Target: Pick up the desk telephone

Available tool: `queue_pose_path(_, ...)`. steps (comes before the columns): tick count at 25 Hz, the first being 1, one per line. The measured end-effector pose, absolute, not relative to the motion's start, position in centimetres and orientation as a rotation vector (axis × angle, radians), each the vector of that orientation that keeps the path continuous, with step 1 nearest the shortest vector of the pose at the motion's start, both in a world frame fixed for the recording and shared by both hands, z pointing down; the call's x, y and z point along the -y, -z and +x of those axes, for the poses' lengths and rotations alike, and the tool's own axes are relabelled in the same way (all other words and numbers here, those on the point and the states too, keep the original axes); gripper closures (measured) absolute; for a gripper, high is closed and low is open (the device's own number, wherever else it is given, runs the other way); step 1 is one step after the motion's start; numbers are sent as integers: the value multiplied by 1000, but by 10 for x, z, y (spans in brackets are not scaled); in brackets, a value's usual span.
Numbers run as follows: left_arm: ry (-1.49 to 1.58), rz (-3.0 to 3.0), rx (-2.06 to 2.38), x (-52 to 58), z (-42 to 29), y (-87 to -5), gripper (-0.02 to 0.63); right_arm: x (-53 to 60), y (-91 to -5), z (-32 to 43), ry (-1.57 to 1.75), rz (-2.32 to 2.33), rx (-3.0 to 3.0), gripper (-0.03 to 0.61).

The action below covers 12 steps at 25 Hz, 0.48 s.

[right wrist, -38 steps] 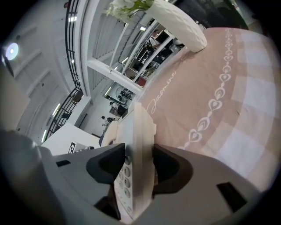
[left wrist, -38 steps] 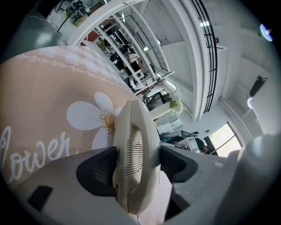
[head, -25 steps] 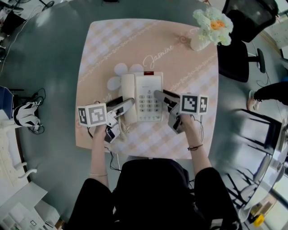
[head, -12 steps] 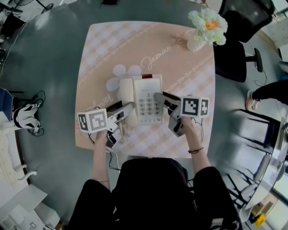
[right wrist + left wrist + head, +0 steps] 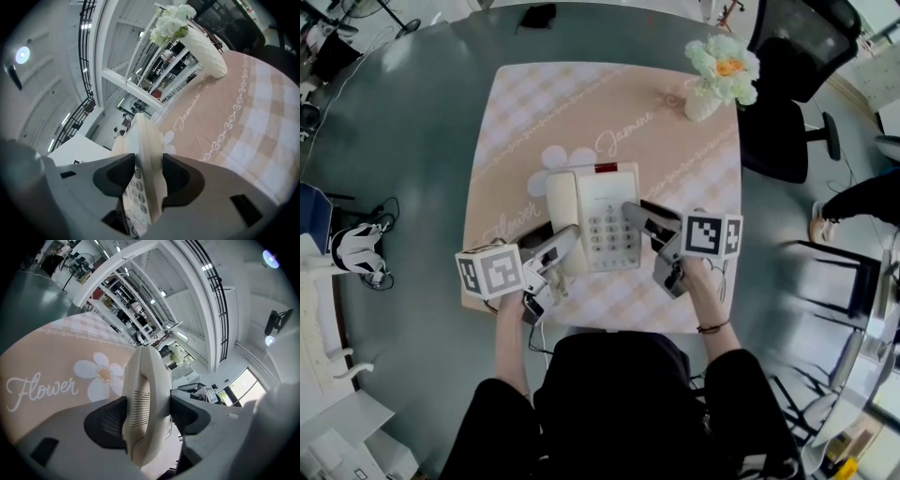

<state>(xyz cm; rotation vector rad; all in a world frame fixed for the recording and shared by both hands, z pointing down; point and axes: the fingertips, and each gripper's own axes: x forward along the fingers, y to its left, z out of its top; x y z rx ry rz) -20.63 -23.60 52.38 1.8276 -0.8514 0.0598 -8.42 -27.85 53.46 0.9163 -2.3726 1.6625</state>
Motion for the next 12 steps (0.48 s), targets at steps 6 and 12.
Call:
queue_pose_path(6,-40,1849,865,225,-204,-500,327,271,-511,-83,-1632,916,2416,407)
queue_pose_path(12,-39,1849,881,223,-205,-501,327,271,-506,-87,-1634,880,2469,407)
